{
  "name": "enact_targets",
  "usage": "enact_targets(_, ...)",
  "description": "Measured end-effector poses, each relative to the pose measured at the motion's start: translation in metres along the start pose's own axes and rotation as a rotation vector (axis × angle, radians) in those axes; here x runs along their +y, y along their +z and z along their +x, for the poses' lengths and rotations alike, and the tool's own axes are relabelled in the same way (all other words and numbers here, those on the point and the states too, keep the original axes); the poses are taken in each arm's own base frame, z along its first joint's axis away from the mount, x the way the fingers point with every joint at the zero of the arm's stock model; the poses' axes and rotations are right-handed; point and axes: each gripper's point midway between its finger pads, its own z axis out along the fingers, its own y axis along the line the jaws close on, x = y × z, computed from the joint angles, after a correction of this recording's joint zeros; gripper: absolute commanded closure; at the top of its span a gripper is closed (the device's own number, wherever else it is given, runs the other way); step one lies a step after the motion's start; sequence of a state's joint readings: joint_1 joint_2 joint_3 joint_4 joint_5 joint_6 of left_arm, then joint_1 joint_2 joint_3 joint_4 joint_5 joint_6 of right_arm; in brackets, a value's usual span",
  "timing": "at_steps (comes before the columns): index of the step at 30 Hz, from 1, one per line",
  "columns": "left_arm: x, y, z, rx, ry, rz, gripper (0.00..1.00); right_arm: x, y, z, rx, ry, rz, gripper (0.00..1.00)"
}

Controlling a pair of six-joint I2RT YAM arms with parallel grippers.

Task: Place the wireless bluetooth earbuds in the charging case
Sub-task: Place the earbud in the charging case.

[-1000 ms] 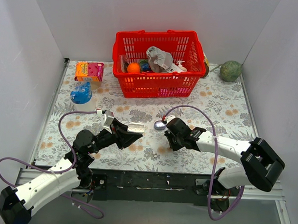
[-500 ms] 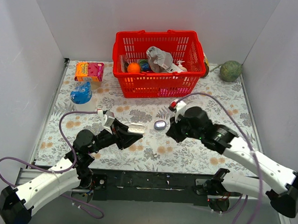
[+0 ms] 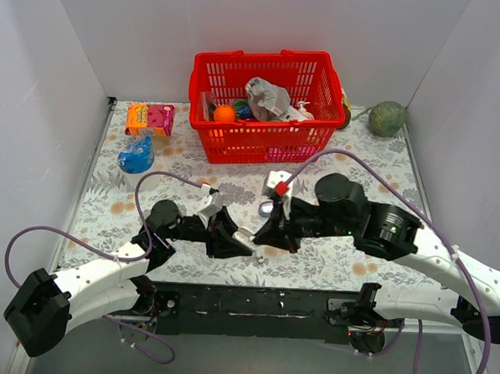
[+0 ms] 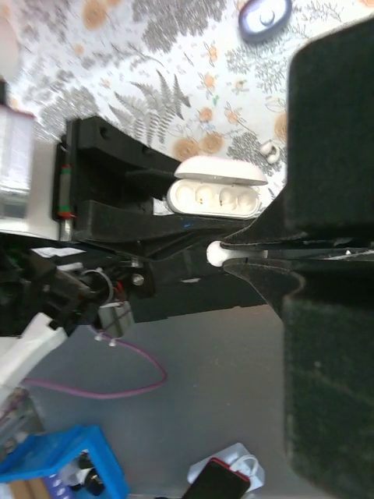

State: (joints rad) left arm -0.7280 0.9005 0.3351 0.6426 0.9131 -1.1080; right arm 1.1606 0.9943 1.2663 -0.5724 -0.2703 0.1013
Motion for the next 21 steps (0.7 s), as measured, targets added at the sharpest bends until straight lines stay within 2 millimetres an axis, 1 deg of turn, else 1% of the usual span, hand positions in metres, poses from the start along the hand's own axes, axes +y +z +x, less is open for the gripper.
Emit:
enact_targets(4, -0.008, 0.003, -0.009, 0.004, 0.031, 0.055, 1.0, 0.001, 0.023, 0.025, 0.101, 0.013, -0.009, 0.99)
enact_targets(6, -0.012, 0.004, -0.013, 0.003, 0.047, 0.077, 1.0, 0.0, 0.029, 0.034, 0.127, 0.02, -0.003, 0.99)
enact_targets(8, -0.014, 0.005, -0.015, 0.003, 0.058, 0.091, 1.0, -0.003, 0.031, 0.037, 0.135, 0.027, 0.012, 0.99)
enact_targets(17, -0.019, 0.004, -0.013, 0.017, 0.06, 0.112, 1.0, -0.009, 0.036, 0.019, 0.06, 0.035, 0.049, 0.99)
enact_targets(21, -0.022, 0.004, -0.014, 0.013, 0.069, 0.119, 1.0, -0.012, 0.041, 0.016, 0.049, 0.04, 0.062, 0.99)
